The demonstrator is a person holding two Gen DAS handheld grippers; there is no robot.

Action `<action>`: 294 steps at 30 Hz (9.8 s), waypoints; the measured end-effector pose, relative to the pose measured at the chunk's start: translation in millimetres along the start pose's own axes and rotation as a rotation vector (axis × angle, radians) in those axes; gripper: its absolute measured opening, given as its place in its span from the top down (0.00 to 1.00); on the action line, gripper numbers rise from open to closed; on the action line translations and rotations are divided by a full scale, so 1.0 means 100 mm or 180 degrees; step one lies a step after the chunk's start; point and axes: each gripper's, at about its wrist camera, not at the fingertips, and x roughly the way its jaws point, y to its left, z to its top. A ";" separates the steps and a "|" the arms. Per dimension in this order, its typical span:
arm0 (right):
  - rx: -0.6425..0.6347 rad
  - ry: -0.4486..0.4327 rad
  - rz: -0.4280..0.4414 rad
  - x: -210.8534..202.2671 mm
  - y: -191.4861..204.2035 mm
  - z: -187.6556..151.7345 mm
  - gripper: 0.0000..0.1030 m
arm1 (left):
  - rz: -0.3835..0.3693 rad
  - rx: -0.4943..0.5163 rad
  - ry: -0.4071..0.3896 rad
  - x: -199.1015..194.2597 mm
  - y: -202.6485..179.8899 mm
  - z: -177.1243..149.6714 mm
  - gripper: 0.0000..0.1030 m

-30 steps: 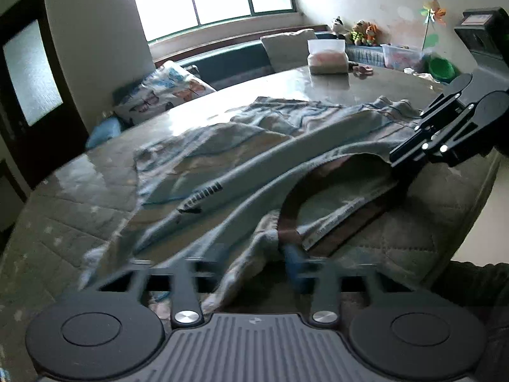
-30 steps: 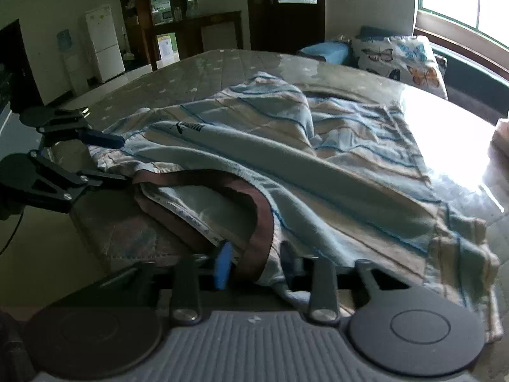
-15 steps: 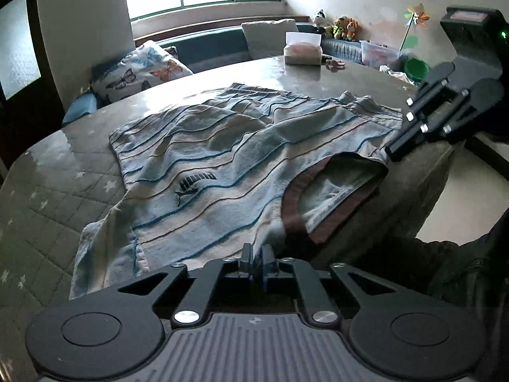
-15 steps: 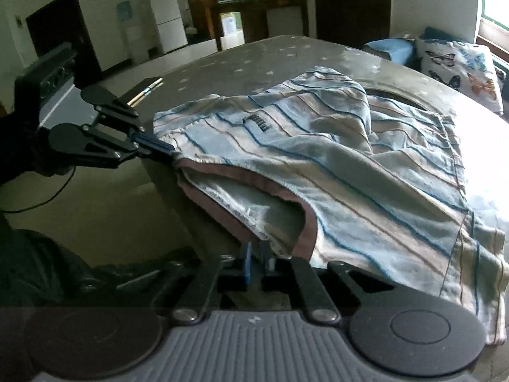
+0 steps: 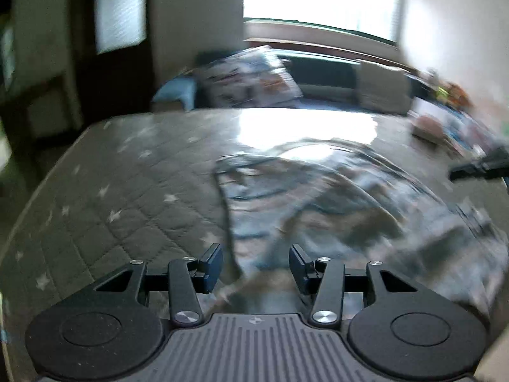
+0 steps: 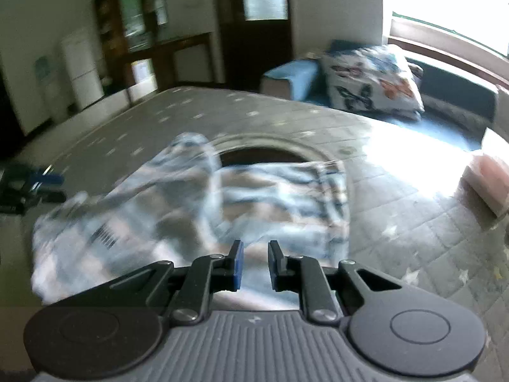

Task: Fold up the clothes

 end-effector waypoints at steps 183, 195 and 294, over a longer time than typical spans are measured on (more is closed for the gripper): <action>0.0742 -0.0274 -0.0399 -0.46 -0.04 -1.57 0.26 | 0.1286 -0.0046 -0.0261 -0.22 0.11 -1.25 0.00; 0.1212 -0.0415 -0.1184 -0.63 -0.56 -1.66 0.41 | 0.1469 -0.0009 -0.0271 -0.24 0.14 -1.11 0.00; -0.1405 0.0059 0.0975 0.80 2.60 -0.60 0.41 | 0.0829 -0.1017 -0.0259 -0.35 0.58 -1.17 0.71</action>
